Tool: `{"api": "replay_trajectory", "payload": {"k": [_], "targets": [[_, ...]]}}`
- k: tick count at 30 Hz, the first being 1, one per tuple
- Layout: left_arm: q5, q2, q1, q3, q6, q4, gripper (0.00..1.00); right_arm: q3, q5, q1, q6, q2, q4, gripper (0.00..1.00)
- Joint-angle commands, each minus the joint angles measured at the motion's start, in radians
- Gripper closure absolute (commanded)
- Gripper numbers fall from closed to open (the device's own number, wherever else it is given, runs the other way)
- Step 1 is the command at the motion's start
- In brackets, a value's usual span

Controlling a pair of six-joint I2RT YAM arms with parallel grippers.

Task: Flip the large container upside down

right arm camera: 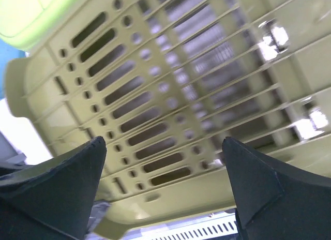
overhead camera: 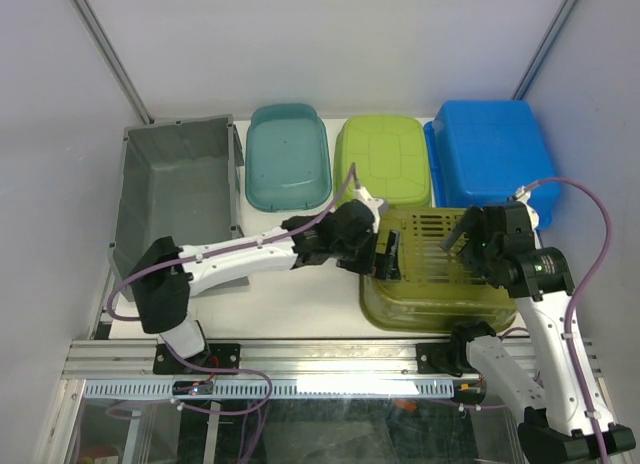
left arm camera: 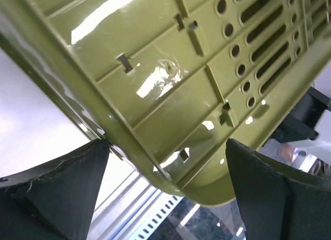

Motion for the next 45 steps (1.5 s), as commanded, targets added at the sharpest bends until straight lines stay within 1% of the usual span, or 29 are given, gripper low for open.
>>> {"api": "replay_trajectory", "payload": {"k": [1, 5, 7, 9, 11, 14, 17, 19, 21, 23, 25, 27, 28, 29, 32, 35, 37, 39, 44, 45], "targets": [[0.116, 0.074, -0.074, 0.118, 0.019, 0.136, 0.01, 0.096, 0.054, 0.002, 0.051, -0.051, 0.021, 0.01], [0.161, 0.146, -0.109, 0.196, 0.045, 0.183, 0.01, 0.189, 0.170, 0.002, 0.082, -0.048, -0.030, 0.01], [0.152, 0.127, -0.115, 0.215, 0.072, 0.190, 0.01, 0.234, 0.248, 0.002, 0.104, -0.058, -0.061, 0.01], [0.099, 0.065, -0.113, 0.206, 0.112, 0.179, 0.01, 0.269, 0.321, 0.002, 0.130, -0.085, -0.080, 0.01], [0.017, -0.013, -0.096, 0.191, 0.151, 0.131, 0.01, 0.282, 0.385, 0.002, 0.147, -0.130, -0.077, 0.01], [-0.059, -0.147, -0.028, 0.172, 0.179, 0.026, 0.01, 0.263, 0.413, 0.003, 0.117, -0.225, -0.001, 0.01], [-0.181, -0.287, 0.107, 0.148, 0.189, -0.129, 0.01, 0.222, 0.379, 0.004, 0.068, -0.286, 0.091, 0.01], [-0.241, -0.353, 0.254, 0.130, 0.194, -0.221, 0.01, 0.191, 0.334, 0.004, 0.055, -0.302, 0.131, 0.01], [-0.312, -0.388, 0.414, 0.136, 0.215, -0.309, 0.01, 0.165, 0.290, 0.004, 0.054, -0.304, 0.163, 0.01], [-0.439, -0.398, 0.500, 0.148, 0.252, -0.380, 0.01, 0.146, 0.251, 0.004, 0.055, -0.294, 0.174, 0.01], [-0.509, -0.388, 0.600, 0.130, 0.273, -0.404, 0.01, 0.133, 0.216, 0.004, 0.056, -0.283, 0.179, 0.01], [-0.431, -0.377, 0.742, 0.075, 0.295, -0.367, 0.01, 0.123, 0.187, 0.004, 0.058, -0.275, 0.188, 0.01], [-0.372, -0.371, 0.794, 0.037, 0.316, -0.335, 0.01, 0.121, 0.176, 0.004, 0.057, -0.272, 0.191, 0.01], [-0.338, -0.360, 0.824, 0.008, 0.326, -0.305, 0.01, 0.121, 0.168, 0.004, 0.054, -0.270, 0.195, 0.01], [-0.302, -0.313, 0.833, -0.036, 0.337, -0.263, 0.01, 0.128, 0.164, 0.004, 0.047, -0.268, 0.192, 0.01], [-0.288, -0.273, 0.836, -0.077, 0.345, -0.214, 0.04, 0.130, 0.168, 0.004, 0.044, -0.271, 0.188, 0.01], [-0.289, -0.243, 0.848, -0.090, 0.347, -0.197, 0.09, 0.131, 0.166, 0.003, 0.043, -0.274, 0.188, 0.01], [-0.284, -0.227, 0.852, -0.102, 0.350, -0.178, 0.18, 0.134, 0.166, 0.004, 0.043, -0.274, 0.184, 0.01], [-0.297, -0.234, 0.855, -0.090, 0.346, -0.163, 0.57, 0.128, 0.170, 0.004, 0.041, -0.280, 0.180, 0.01], [-0.298, -0.246, 0.856, -0.079, 0.345, -0.170, 0.62, 0.126, 0.173, 0.003, 0.040, -0.282, 0.179, 0.01]]}}
